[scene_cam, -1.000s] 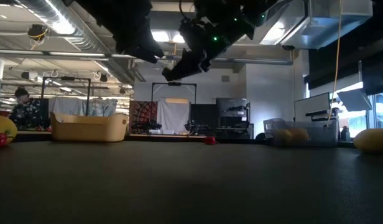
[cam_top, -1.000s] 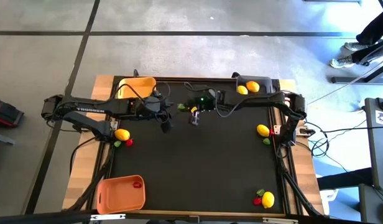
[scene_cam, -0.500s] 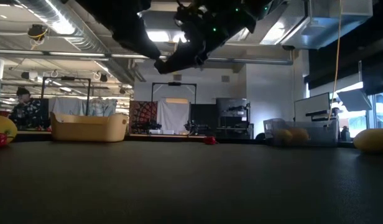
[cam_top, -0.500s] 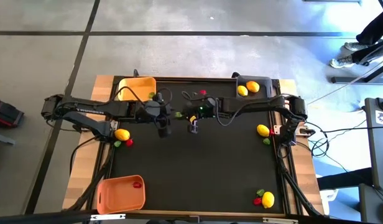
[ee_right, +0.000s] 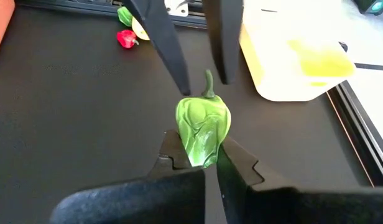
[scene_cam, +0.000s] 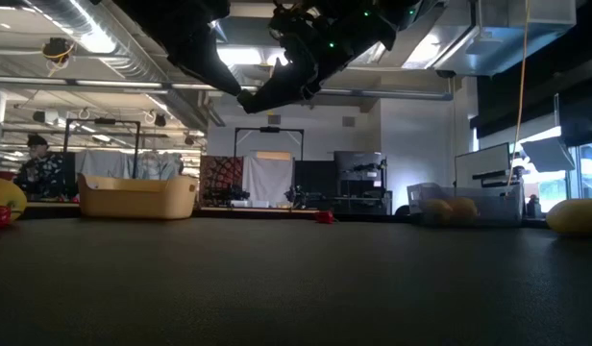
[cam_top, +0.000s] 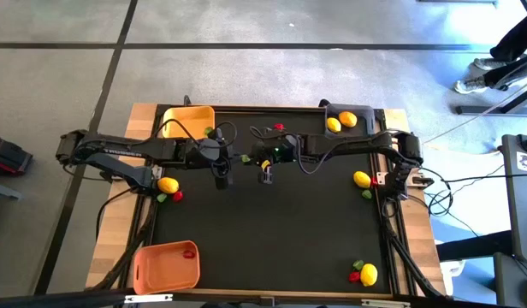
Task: Sort produce into baskets
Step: Put the green bell pepper into the yellow bin
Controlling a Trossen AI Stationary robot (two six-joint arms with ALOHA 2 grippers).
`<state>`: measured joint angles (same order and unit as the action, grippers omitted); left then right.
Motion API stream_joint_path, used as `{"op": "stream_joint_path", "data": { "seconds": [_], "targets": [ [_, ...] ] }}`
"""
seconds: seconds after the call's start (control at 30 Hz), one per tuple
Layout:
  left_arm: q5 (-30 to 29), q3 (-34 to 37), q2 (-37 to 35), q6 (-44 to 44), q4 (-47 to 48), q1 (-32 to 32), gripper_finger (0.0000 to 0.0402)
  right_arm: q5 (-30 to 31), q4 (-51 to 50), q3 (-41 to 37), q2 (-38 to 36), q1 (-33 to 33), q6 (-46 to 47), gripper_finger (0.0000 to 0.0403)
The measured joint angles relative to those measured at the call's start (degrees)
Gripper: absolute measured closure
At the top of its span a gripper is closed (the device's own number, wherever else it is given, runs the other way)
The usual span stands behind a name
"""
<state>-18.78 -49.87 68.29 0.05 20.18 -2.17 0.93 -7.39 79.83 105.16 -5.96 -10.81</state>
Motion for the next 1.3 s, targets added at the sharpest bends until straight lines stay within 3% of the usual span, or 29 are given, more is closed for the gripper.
{"op": "stream_joint_path", "data": {
  "seconds": [0.5,0.83,0.93,1.1,1.3],
  "targets": [
    [2.2,0.0,0.0,0.3,-1.6,0.0,0.0394,-0.1,0.0,0.0,0.0,0.0,0.0,0.0391],
    [2.0,0.0,0.0,0.4,-1.6,-0.7,0.0399,-0.1,0.7,0.0,0.1,-0.1,2.9,0.0388],
    [2.1,0.0,0.0,0.4,-1.6,-0.7,0.0397,-0.1,0.7,0.0,0.1,-0.1,3.0,0.0367],
    [2.3,0.0,0.0,0.4,-1.6,-0.7,0.0400,0.0,1.3,0.1,0.1,-0.1,3.0,0.0296],
    [2.3,0.0,0.0,0.4,-1.6,-0.7,0.0396,0.0,-4.6,0.1,-2.7,-0.1,3.0,0.0237]
  ]
}}
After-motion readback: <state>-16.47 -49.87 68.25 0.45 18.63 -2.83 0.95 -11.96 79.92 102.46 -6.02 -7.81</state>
